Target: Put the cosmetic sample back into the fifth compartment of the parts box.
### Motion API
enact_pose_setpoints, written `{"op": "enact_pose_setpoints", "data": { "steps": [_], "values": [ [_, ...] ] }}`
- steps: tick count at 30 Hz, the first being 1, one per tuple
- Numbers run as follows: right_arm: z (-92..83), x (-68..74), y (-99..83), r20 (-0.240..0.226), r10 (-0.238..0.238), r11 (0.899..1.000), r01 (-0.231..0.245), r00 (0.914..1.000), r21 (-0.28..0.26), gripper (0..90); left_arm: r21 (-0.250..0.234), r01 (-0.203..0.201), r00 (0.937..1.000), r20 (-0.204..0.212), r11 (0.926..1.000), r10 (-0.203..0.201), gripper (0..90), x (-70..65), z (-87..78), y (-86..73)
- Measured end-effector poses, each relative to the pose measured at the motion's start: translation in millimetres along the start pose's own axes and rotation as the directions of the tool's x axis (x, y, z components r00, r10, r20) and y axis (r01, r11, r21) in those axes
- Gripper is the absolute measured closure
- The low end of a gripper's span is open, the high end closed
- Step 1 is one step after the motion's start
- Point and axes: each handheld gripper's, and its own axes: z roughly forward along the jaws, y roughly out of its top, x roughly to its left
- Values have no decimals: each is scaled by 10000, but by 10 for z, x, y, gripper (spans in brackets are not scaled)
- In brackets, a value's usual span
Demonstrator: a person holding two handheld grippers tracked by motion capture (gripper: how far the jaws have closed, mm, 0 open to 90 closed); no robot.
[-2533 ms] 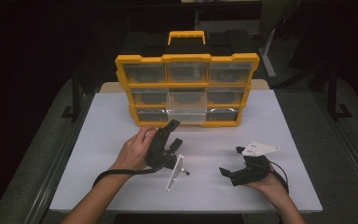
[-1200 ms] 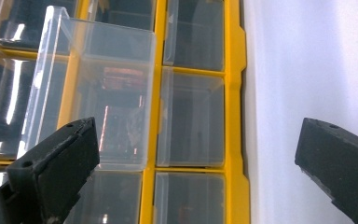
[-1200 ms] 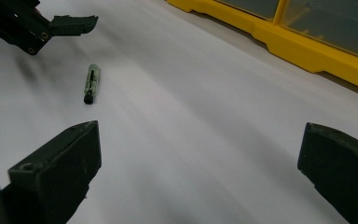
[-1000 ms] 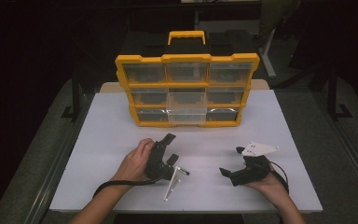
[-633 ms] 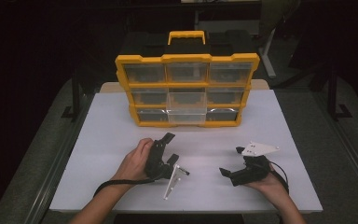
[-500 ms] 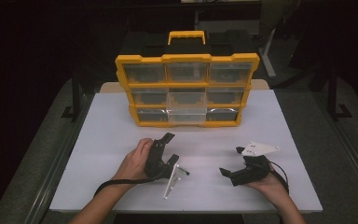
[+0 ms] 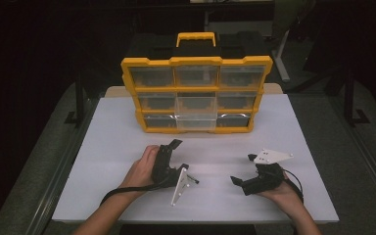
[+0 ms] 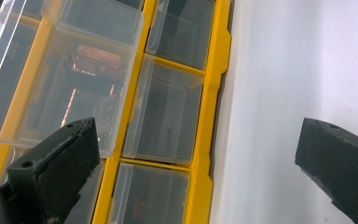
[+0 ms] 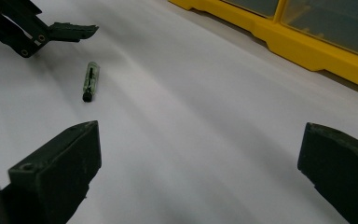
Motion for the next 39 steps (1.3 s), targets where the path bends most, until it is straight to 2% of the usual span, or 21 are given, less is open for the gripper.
{"op": "enact_pose_setpoints", "data": {
  "steps": [5,9,13,17,23,25,27,31,36,38,39],
  "values": [
    [-6,-3,-1,-7,-38,10000,38,10000,0,0,19,552,9983,175,9985,-552,0,15,12,-11],
    [-6,-1,2,-16,-15,10000,15,10000,9,0,-8,1061,9939,315,9944,-1061,0,29,15,-23],
    [-1,2,0,-26,5,10000,-5,10000,-4,0,3,1606,9858,487,9870,-1604,0,39,23,-41],
    [-7,-4,-1,-36,-41,10000,41,10000,6,0,78,1858,9810,545,9826,-1860,0,52,25,-53],
    [-5,-7,-2,-17,-51,10000,51,10000,-19,0,91,2408,9678,736,9705,-2408,0,55,29,-68],
    [-6,-5,-2,-12,-59,10000,59,10000,-25,0,159,2486,9654,773,9685,-2491,0,68,25,-74],
    [-7,-8,-2,-6,-53,10000,53,10000,-32,0,144,2719,9590,797,9622,-2721,0,83,23,-80],
    [-9,-11,-1,1,-57,10000,57,10000,-47,0,126,3217,9422,947,9468,-3214,0,111,20,-89],
    [-9,-6,-2,-12,-58,10000,58,10000,-26,0,74,3799,9188,1123,9250,-3783,0,126,21,-100],
    [-11,-7,-1,-9,-51,10000,51,10000,-42,0,90,4053,9072,1193,9141,-4034,0,136,20,-104],
    [-11,-7,-1,-8,-47,10000,47,10000,-37,0,97,4111,9041,1233,9115,-4091,0,143,19,-107]
  ]
}}
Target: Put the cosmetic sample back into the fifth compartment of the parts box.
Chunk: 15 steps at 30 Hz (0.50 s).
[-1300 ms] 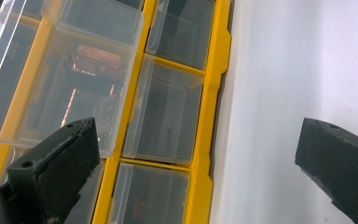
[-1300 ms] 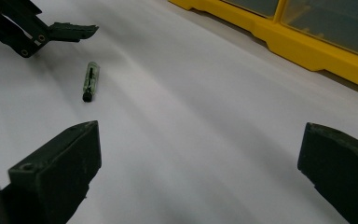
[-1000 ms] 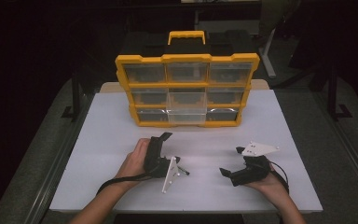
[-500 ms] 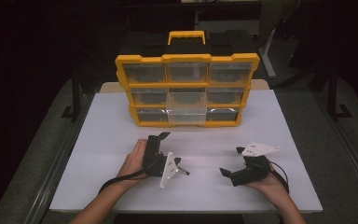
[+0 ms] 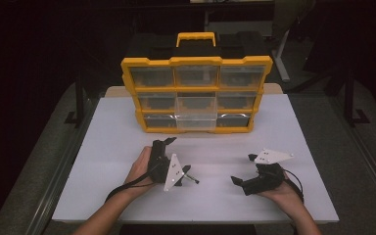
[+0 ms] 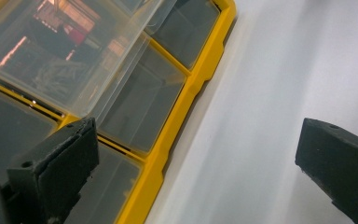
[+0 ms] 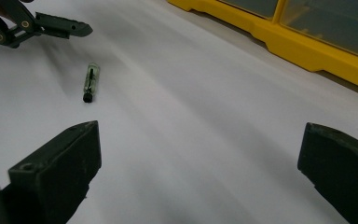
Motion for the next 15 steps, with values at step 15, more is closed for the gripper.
{"op": "enact_pose_setpoints", "data": {
  "steps": [15],
  "values": [
    [-3,-1,1,10,3,10000,-3,10000,1,0,14,1472,9875,570,9891,-1470,0,38,8,-29]
  ]
}}
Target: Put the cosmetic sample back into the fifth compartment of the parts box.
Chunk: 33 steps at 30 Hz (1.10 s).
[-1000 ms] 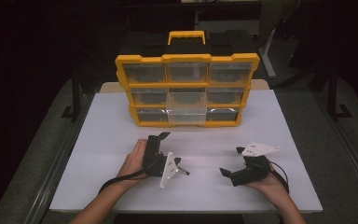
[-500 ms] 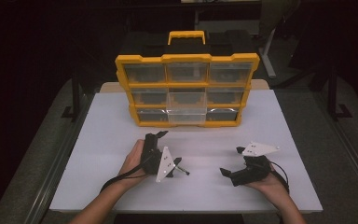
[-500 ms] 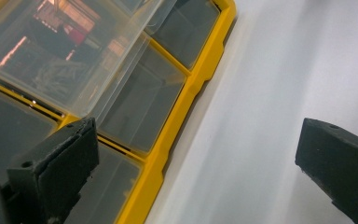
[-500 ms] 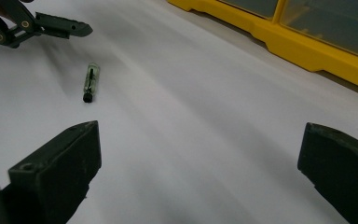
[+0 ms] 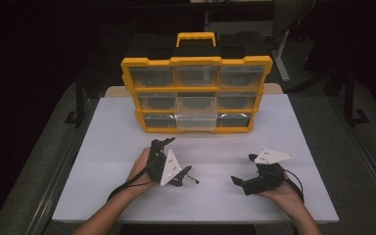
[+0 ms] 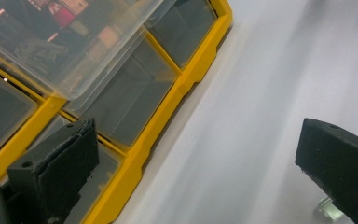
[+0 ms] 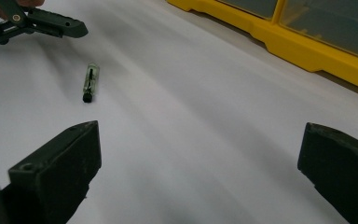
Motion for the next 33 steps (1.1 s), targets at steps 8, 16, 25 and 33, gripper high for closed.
{"op": "enact_pose_setpoints", "data": {
  "steps": [8,16,25,33],
  "values": [
    [-1,0,-1,12,12,10000,-12,10000,-7,0,15,806,9961,356,9967,-806,0,37,1,-3],
    [2,0,-1,20,14,10000,-14,10000,-1,0,-61,2319,9686,936,9727,-2304,0,140,-14,-21],
    [4,-2,-1,26,19,10000,-19,10000,-13,0,27,3233,9376,1344,9463,-3207,0,215,-16,-47],
    [-1,-5,-1,16,69,10000,-69,10000,-10,0,127,4127,8955,1771,9108,-4082,0,273,-19,-70]
  ]
}}
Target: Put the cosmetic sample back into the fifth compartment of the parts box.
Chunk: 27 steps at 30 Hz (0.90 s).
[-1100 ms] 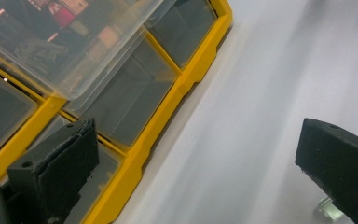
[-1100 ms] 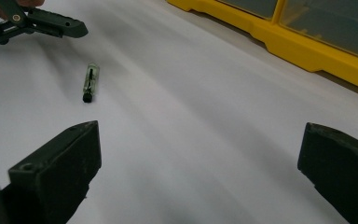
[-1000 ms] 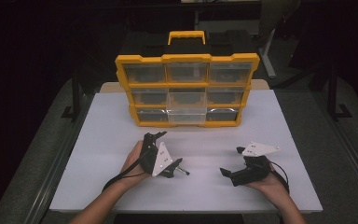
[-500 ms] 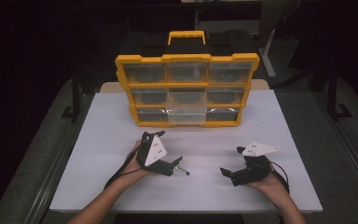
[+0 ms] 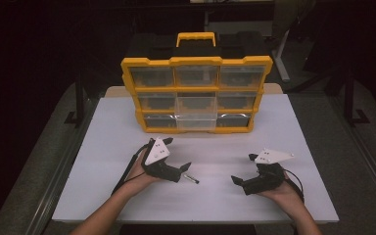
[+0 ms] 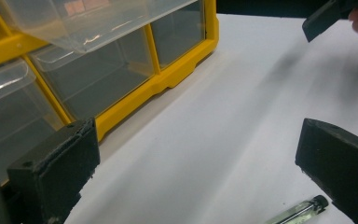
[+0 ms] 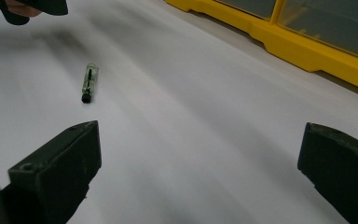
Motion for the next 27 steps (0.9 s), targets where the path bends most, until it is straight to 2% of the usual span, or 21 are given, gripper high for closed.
{"op": "enact_pose_setpoints", "data": {
  "steps": [8,21,27],
  "values": [
    [0,0,-1,7,4,10000,-4,10000,0,0,94,333,9991,276,9994,-335,0,35,4,-9],
    [-5,4,-2,14,45,10000,-45,10000,1,0,211,340,9977,579,9992,-352,0,75,-48,-8],
    [-3,4,-3,15,51,10000,-51,10000,-10,0,299,244,9981,559,9993,-261,0,97,-95,-25]
  ]
}}
